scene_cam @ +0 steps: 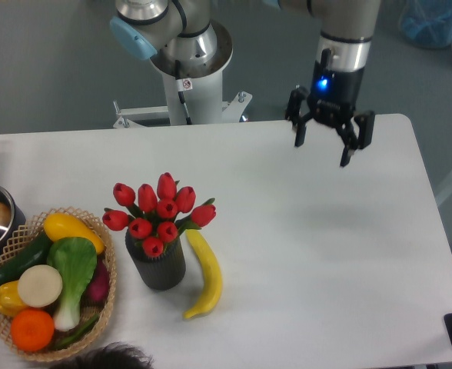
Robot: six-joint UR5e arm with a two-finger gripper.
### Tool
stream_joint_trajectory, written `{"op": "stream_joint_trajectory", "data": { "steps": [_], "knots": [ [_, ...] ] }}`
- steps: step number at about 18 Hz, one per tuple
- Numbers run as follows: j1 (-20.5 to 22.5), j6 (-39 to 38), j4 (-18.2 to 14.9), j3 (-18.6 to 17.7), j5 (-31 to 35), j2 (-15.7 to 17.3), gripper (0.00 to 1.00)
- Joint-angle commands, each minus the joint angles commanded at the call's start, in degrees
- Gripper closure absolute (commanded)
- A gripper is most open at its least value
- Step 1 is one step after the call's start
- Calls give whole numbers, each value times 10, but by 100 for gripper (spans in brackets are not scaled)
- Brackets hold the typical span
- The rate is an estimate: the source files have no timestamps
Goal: Insert the flowers into the vase
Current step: 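Open the gripper and lift it away from the tulips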
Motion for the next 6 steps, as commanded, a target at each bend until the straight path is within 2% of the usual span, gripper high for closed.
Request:
{"op": "stream_joint_trajectory", "data": {
  "steps": [3,6],
  "knots": [
    [34,74,-37,-4,0,13,0],
    [42,90,-41,-4,-1,17,0]
  ]
}}
